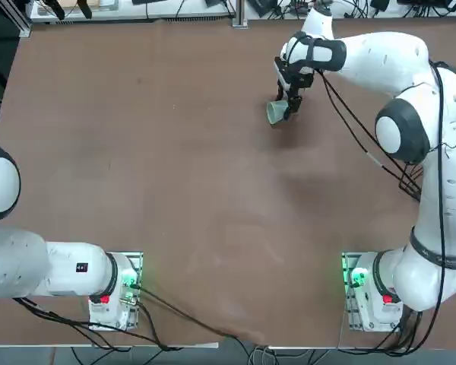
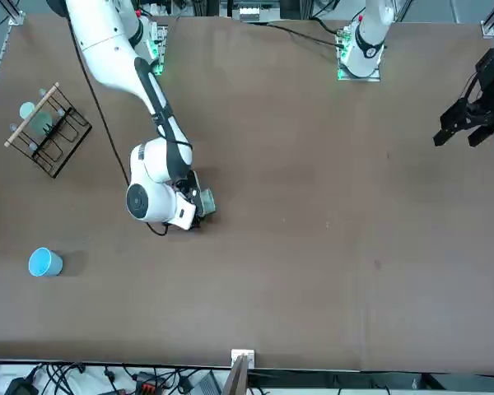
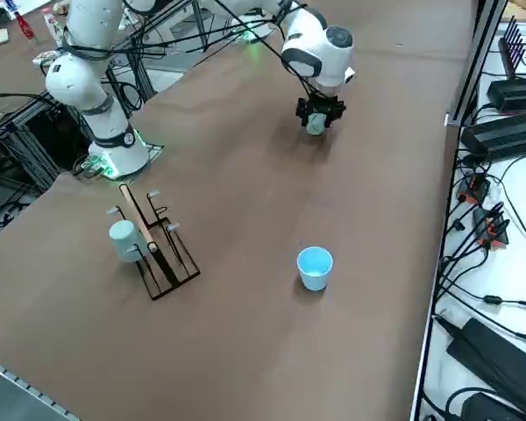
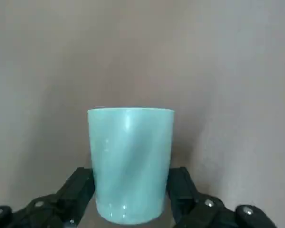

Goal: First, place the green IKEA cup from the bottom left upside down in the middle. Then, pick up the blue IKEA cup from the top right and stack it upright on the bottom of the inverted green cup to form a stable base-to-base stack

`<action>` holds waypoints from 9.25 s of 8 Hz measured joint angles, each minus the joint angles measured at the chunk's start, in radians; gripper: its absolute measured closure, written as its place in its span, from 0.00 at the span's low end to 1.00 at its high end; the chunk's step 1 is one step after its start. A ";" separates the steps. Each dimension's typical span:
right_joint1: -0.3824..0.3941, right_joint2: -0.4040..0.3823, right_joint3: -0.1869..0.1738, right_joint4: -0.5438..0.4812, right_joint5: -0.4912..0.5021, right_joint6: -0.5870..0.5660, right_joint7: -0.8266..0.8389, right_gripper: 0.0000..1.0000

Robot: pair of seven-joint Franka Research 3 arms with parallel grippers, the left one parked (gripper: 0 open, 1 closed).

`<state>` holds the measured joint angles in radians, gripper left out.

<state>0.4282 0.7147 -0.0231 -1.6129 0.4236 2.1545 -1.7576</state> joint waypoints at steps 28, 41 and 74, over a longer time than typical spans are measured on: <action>0.076 0.130 -0.257 0.140 -0.877 -0.722 1.198 0.15; 0.096 0.039 -0.285 0.178 -0.795 -0.830 1.282 0.00; -0.264 -0.244 -0.287 0.116 -0.312 -0.338 1.144 0.97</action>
<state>0.1645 0.4707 -0.3104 -1.4971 0.1118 1.8168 -0.6133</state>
